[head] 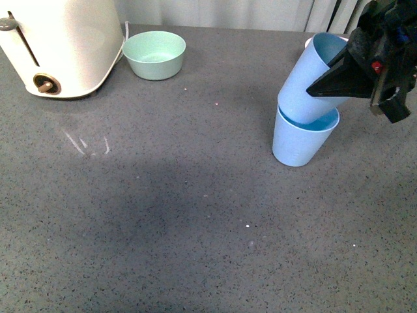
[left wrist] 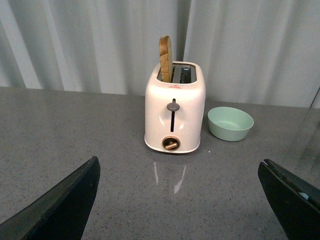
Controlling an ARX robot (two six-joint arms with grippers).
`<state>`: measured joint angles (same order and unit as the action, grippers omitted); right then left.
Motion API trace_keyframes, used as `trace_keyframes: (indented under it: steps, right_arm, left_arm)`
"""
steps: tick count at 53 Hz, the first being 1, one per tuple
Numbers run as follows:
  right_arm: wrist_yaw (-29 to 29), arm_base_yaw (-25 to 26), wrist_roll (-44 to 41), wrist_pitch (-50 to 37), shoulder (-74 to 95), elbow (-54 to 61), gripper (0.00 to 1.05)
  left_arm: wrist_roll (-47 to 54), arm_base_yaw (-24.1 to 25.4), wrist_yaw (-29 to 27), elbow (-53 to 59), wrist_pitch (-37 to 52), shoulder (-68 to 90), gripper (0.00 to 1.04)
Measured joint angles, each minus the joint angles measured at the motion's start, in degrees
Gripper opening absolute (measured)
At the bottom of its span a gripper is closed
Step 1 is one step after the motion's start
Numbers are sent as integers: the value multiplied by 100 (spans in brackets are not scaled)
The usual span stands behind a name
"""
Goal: Stack blue cups with both arms
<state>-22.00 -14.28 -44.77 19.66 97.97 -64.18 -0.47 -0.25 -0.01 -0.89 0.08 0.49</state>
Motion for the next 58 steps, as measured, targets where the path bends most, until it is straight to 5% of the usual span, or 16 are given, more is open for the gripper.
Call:
trace_keyframes:
  steps: [12,24,27,31,34,42,51,58]
  right_arm:
    - [-201,179,730,-457,-442,66,53]
    - [-350,1043,2103,-1878,-2621,1141,97]
    - [-201,1073,2334,-2020,-2852,1185,94]
    - [1847,848,3418,-3956,-3073,2162,78]
    - [2599,859,3915,-4809,-3230,2870,65]
    - [2603,1003,4343,-5447,-3965,4046,30]
    - [2218,1325,4395,-5574,-4404,4712,2]
    - [2216,1408,4417,-5600,-4734,5047,2]
  left_arm:
    - [0,0,0,0,0,0,96]
    - [0,2,0,0,0,0,96]
    - [0,0,2,0,0,0,96]
    - [0,0,2,0,0,0,96]
    - [0,0,-2,0,0,0,96]
    - [0,2,2,0,0,0,96]
    - [0,0,0,0,-2,0,96]
    - [0,0,-2,0,0,0,96]
